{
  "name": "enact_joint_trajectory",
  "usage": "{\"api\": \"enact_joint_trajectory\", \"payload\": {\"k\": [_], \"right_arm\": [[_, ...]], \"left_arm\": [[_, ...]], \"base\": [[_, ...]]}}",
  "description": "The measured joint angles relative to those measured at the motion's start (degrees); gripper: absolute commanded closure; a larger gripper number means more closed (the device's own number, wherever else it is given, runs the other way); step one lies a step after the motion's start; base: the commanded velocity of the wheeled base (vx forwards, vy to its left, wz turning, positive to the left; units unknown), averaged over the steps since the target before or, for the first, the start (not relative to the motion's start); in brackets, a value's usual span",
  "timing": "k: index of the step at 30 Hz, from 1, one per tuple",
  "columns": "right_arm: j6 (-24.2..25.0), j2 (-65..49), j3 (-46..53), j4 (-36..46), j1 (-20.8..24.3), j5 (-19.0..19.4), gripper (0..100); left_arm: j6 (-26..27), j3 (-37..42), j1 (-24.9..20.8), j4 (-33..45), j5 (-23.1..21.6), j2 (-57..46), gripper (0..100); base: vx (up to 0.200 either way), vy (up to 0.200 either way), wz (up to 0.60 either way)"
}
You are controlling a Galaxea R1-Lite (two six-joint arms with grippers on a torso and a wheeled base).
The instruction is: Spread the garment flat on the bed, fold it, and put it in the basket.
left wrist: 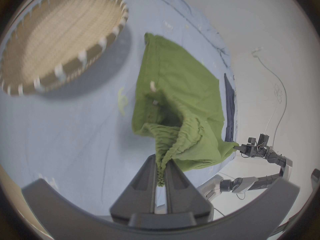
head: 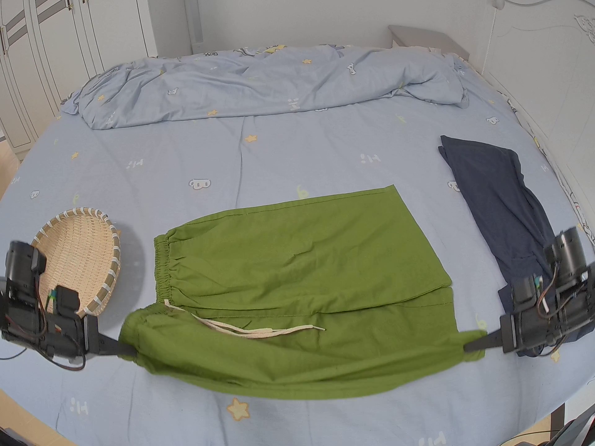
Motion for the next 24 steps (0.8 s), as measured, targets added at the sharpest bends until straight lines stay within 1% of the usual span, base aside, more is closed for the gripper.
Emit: {"api": "enact_joint_trajectory", "payload": {"k": [3, 6, 9, 13, 19, 24], "right_arm": [[0.6, -0.7, -9.3, 5.1, 1.4, -2.6, 100], [1.3, -0.7, -18.2, 9.7, 3.0, -4.3, 100], [1.9, -0.2, -25.5, 13.2, 4.4, -5.4, 100], [2.8, 1.8, -37.2, 18.5, 6.8, -6.7, 100], [3.5, 7.3, -48.1, 22.2, 9.2, -7.9, 100], [3.9, 10.7, -51.7, 23.1, 10.2, -8.2, 100]], "left_arm": [[-2.0, -7.0, -0.3, 2.9, 0.0, -0.8, 100], [-3.5, -13.3, -0.6, 4.7, 0.0, -0.6, 100], [-4.4, -18.0, -0.9, 5.8, 0.0, 0.2, 100], [-5.3, -26.8, -1.4, 7.1, -0.1, 3.3, 100], [-5.9, -35.5, -2.9, 8.0, -0.1, 9.4, 100], [-6.0, -37.4, -4.4, 8.3, 0.0, 13.3, 100]], "base": [[0.0, 0.0, 0.0], [0.0, 0.0, 0.0], [0.0, 0.0, 0.0], [0.0, 0.0, 0.0], [0.0, 0.0, 0.0], [0.0, 0.0, 0.0]]}}
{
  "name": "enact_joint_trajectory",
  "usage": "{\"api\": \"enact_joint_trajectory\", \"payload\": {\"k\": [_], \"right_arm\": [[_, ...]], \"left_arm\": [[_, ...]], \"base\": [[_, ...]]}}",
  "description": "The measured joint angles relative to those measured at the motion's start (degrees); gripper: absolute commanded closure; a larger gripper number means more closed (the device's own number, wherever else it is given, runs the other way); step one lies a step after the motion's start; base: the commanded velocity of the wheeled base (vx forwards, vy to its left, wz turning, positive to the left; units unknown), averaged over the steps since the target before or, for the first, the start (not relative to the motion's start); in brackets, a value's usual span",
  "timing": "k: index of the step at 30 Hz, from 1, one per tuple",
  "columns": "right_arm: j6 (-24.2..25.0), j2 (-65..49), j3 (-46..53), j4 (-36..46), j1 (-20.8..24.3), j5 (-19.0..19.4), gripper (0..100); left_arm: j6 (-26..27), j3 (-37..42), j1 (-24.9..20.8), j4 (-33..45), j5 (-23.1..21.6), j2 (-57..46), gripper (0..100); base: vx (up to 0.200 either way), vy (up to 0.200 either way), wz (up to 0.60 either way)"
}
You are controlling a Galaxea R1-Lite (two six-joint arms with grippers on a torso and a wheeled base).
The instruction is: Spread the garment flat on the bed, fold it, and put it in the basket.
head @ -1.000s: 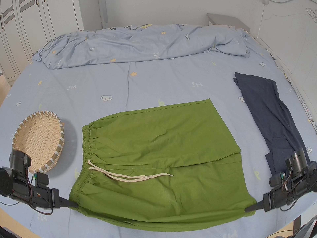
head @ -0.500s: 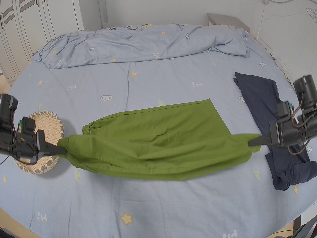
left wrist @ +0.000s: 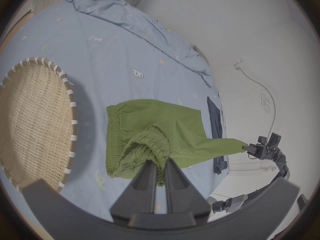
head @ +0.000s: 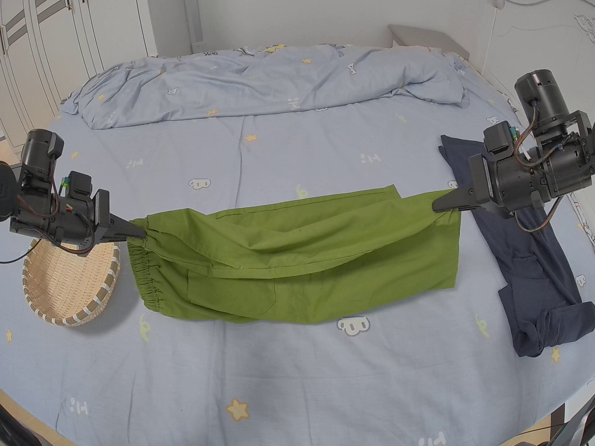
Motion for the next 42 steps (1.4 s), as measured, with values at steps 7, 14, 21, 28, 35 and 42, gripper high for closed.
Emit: {"api": "enact_joint_trajectory", "payload": {"k": [7, 14, 21, 28, 35, 42], "right_arm": [[0.1, 0.6, -0.7, 0.2, 1.9, 0.0, 100], [0.5, -1.9, 0.8, 4.0, 5.0, 0.1, 100], [0.9, -6.1, 8.7, 4.6, 8.7, 0.2, 100], [2.1, -10.8, 15.6, 4.5, 10.9, 0.3, 100], [3.4, -12.8, 17.0, 3.2, 13.2, 0.1, 100], [3.6, -13.1, 16.4, -0.4, 11.5, 0.0, 100]], "left_arm": [[0.1, -0.4, -0.3, -0.1, 0.0, 2.2, 100], [0.1, -0.4, -0.1, -0.1, 0.0, 3.0, 100], [0.1, -0.4, -0.1, -0.1, 0.0, 3.5, 100], [0.2, -0.2, -0.3, -0.1, 0.0, 3.6, 100], [0.1, -0.2, -0.3, -0.1, 0.0, 3.7, 100], [0.2, -0.1, 0.3, -0.1, 0.0, 3.7, 100]], "base": [[0.0, 0.0, 0.0], [0.0, 0.0, 0.0], [0.0, 0.0, 0.0], [0.0, 0.0, 0.0], [0.0, 0.0, 0.0], [0.0, 0.0, 0.0]]}}
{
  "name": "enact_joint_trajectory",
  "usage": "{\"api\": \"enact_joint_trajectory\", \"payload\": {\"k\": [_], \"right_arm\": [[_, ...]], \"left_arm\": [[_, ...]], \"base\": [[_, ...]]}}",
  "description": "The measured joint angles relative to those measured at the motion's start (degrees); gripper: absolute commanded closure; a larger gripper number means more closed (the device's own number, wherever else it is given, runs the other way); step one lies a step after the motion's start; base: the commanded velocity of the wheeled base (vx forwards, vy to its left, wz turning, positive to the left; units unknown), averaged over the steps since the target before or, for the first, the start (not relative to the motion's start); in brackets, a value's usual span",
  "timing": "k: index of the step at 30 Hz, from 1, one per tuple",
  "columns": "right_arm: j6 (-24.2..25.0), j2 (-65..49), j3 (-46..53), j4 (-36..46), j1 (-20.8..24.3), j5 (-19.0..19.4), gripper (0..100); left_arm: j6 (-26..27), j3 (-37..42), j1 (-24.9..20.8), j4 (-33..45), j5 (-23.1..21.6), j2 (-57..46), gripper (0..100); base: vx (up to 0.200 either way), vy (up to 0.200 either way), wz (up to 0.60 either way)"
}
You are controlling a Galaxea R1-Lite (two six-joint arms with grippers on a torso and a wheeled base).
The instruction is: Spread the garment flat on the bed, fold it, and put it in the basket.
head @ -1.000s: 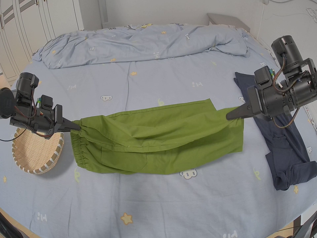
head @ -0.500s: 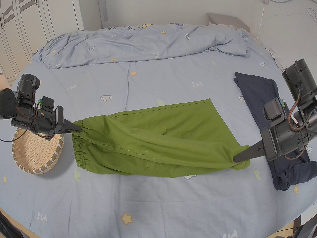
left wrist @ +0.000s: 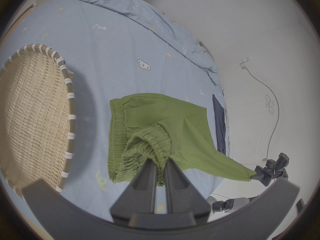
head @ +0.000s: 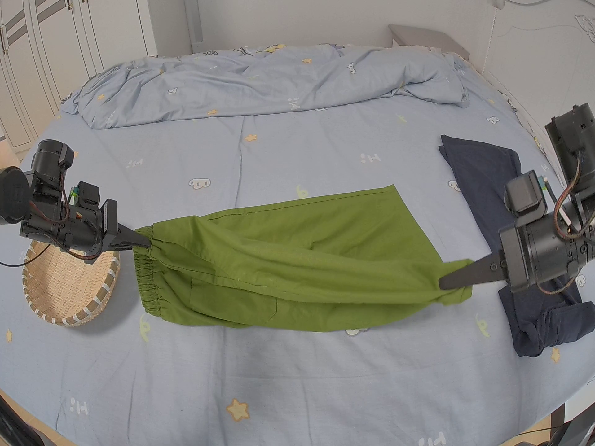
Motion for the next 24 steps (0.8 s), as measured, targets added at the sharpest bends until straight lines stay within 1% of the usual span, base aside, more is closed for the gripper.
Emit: {"api": "enact_joint_trajectory", "payload": {"k": [6, 9, 10, 16, 20, 24], "right_arm": [[0.0, 2.0, -3.1, -2.7, -5.5, 0.1, 100], [-0.5, 5.5, -5.6, -5.0, -9.8, 0.2, 100], [-0.6, 6.0, -6.0, -5.4, -10.3, 0.2, 100], [-3.0, 15.5, -11.4, -12.4, -16.8, 0.2, 100], [-3.6, 21.1, -15.9, -15.3, -19.5, 0.2, 100], [-3.8, 24.7, -19.7, -15.8, -20.0, 0.1, 100]], "left_arm": [[0.0, 0.0, 1.5, 0.0, -0.1, -0.1, 100], [0.0, 0.4, 2.4, -0.1, -0.1, -0.2, 100], [0.0, 0.4, 2.5, -0.1, -0.1, -0.3, 100], [0.0, 1.3, 3.4, -0.1, -0.2, -1.1, 100], [0.1, 1.5, 3.5, -0.4, -0.2, -1.6, 100], [0.4, 1.2, 3.4, -0.7, -0.2, -1.5, 100]], "base": [[0.0, 0.0, 0.0], [0.0, 0.0, 0.0], [0.0, 0.0, 0.0], [0.0, 0.0, 0.0], [0.0, 0.0, 0.0], [0.0, 0.0, 0.0]]}}
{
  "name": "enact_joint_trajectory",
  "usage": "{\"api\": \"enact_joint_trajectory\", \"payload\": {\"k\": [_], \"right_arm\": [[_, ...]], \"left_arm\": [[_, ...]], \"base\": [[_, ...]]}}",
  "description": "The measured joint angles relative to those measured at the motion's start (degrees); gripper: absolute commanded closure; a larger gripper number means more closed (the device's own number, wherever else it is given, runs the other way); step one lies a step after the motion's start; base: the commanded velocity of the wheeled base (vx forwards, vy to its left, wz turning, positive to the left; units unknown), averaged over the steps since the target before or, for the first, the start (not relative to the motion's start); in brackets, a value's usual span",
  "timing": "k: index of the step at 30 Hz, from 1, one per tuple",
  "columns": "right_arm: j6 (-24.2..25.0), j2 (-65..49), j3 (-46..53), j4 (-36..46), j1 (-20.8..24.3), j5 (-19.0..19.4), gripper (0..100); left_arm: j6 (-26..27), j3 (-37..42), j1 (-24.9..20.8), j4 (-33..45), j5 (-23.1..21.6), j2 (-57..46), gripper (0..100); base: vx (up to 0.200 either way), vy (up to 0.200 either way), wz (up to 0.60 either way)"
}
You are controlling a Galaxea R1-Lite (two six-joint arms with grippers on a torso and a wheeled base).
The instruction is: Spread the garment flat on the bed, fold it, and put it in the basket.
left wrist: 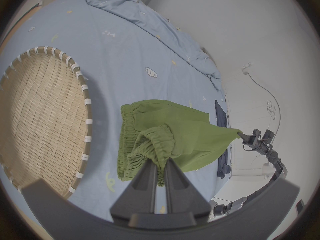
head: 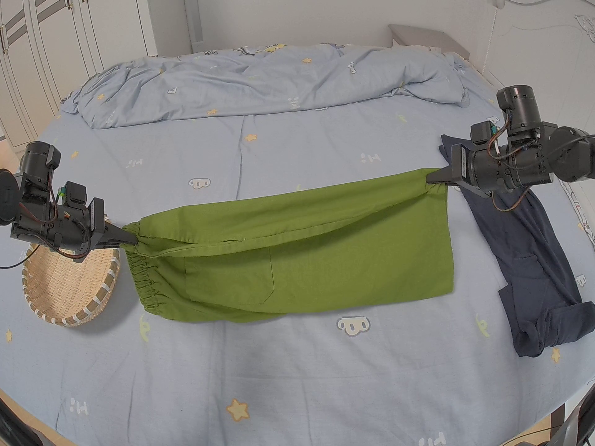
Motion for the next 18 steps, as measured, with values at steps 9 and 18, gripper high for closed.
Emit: {"api": "enact_joint_trajectory", "payload": {"k": [9, 18], "right_arm": [[-0.1, 7.5, -11.1, 0.1, -0.2, -0.1, 100], [-0.3, 13.3, -16.3, 0.2, -0.5, -0.2, 100]], "left_arm": [[0.7, -1.4, -0.4, -0.2, 0.0, 2.0, 100], [0.8, -2.1, -0.3, -0.8, 0.0, 3.8, 100]], "base": [[0.0, 0.0, 0.0], [0.0, 0.0, 0.0]]}}
